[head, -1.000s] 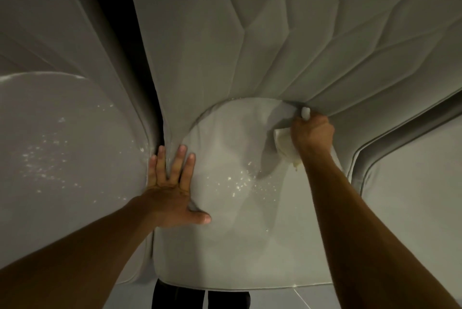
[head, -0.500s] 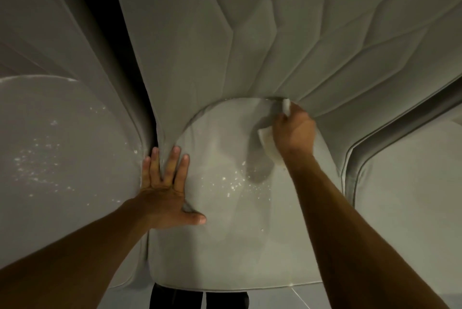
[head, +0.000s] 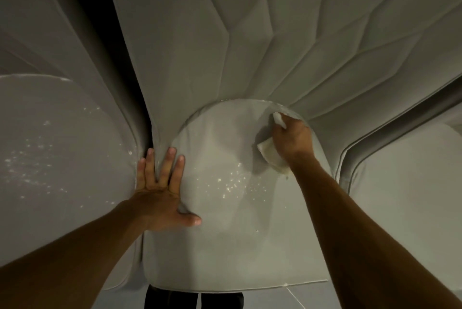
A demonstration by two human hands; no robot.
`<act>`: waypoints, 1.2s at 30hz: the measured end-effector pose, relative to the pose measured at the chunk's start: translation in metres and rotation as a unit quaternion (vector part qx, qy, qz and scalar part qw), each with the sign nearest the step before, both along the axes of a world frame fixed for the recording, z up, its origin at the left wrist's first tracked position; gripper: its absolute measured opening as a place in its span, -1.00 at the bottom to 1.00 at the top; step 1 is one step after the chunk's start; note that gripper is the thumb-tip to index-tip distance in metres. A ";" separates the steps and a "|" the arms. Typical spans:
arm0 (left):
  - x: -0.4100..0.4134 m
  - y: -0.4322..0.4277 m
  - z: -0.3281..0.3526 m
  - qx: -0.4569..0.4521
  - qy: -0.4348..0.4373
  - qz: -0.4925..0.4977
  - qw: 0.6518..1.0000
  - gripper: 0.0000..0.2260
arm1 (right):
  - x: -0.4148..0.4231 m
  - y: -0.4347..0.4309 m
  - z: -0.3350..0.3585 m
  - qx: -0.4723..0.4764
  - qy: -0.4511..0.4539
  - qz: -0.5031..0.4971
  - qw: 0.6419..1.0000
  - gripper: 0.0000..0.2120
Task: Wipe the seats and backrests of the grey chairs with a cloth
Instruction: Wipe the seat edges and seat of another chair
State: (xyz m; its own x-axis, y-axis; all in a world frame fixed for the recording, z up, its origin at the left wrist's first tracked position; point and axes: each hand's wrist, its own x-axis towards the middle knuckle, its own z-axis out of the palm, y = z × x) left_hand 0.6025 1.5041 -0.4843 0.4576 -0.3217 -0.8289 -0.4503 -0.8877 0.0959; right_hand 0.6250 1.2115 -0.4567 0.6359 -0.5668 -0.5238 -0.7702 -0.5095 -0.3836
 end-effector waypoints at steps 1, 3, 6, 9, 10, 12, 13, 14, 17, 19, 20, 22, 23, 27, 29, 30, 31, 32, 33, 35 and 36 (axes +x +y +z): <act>-0.001 0.001 -0.002 -0.008 -0.001 0.003 1.000 0.28 | -0.001 0.004 0.000 0.009 -0.033 -0.040 0.999 -0.66; -0.002 0.003 -0.005 -0.029 -0.005 0.010 1.000 0.29 | 0.001 0.013 -0.001 0.012 -0.072 -0.078 0.994 -0.63; -0.001 0.005 -0.008 -0.028 -0.005 -0.001 1.000 0.27 | 0.017 0.021 -0.008 0.003 -0.077 -0.074 0.994 -0.63; -0.003 0.008 -0.016 -0.043 -0.028 0.000 0.999 0.29 | 0.029 0.022 -0.014 0.010 -0.039 -0.066 0.997 -0.67; -0.004 0.010 -0.018 -0.068 -0.048 0.009 0.996 0.30 | 0.031 0.022 -0.013 0.005 -0.018 -0.045 0.999 -0.67; -0.005 0.013 -0.018 -0.069 -0.068 -0.003 0.995 0.33 | 0.031 0.018 -0.012 -0.007 0.024 0.006 1.000 -0.66; -0.006 0.015 -0.021 -0.060 -0.070 -0.009 0.996 0.34 | 0.031 0.016 -0.010 -0.010 0.038 0.027 0.999 -0.65; -0.006 0.016 -0.023 -0.054 -0.078 -0.004 0.996 0.35 | 0.030 0.013 -0.006 -0.007 0.047 0.042 0.998 -0.64; -0.008 0.016 -0.032 -0.057 -0.085 0.010 0.995 0.34 | 0.018 0.009 -0.001 0.011 0.037 0.068 0.997 -0.66; -0.009 0.016 -0.035 -0.071 -0.088 0.009 0.994 0.34 | 0.007 0.010 0.000 0.017 -0.003 0.036 0.999 -0.67; -0.010 0.016 -0.035 -0.075 -0.088 0.012 0.993 0.34 | 0.005 0.010 0.001 0.026 -0.018 0.002 1.000 -0.67; -0.010 0.016 -0.036 -0.082 -0.093 0.015 0.992 0.34 | 0.008 0.006 -0.004 0.025 -0.008 -0.032 0.999 -0.59; -0.010 0.016 -0.036 -0.084 -0.100 0.012 0.991 0.34 | 0.012 0.002 -0.007 0.016 0.012 -0.027 0.999 -0.55; -0.011 0.017 -0.038 -0.086 -0.108 0.001 0.990 0.35 | 0.026 0.002 -0.018 -0.030 0.034 0.004 0.999 -0.55; -0.011 0.018 -0.040 -0.094 -0.115 0.002 0.989 0.35 | 0.027 0.007 -0.016 -0.039 0.034 0.017 0.999 -0.59; -0.011 0.018 -0.040 -0.097 -0.126 0.001 0.987 0.35 | 0.027 0.009 -0.014 -0.040 0.034 0.027 0.998 -0.60; -0.010 0.017 -0.040 -0.099 -0.135 -0.001 0.986 0.35 | 0.028 0.012 -0.014 -0.041 0.034 0.038 0.998 -0.62; -0.010 0.017 -0.040 -0.104 -0.140 -0.003 0.985 0.35 | 0.028 0.014 -0.014 -0.040 0.034 0.049 0.997 -0.63; -0.010 0.017 -0.040 -0.107 -0.138 -0.007 0.985 0.35 | 0.029 0.015 -0.015 -0.038 0.031 0.061 0.997 -0.64; -0.009 0.018 -0.038 -0.104 -0.125 -0.016 0.987 0.35 | 0.028 0.018 -0.014 -0.024 0.018 0.081 0.996 -0.69; -0.008 0.019 -0.038 -0.101 -0.120 -0.016 0.988 0.35 | 0.028 0.020 -0.012 -0.010 0.012 0.090 0.996 -0.71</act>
State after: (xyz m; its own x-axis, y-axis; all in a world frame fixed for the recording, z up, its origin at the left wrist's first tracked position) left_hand 0.5947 1.5229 -0.5219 0.6195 -0.4868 -0.6158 -0.5091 -0.8463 0.1569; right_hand 0.6532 1.2315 -0.4691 0.7153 -0.4557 -0.5297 -0.6748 -0.6476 -0.3541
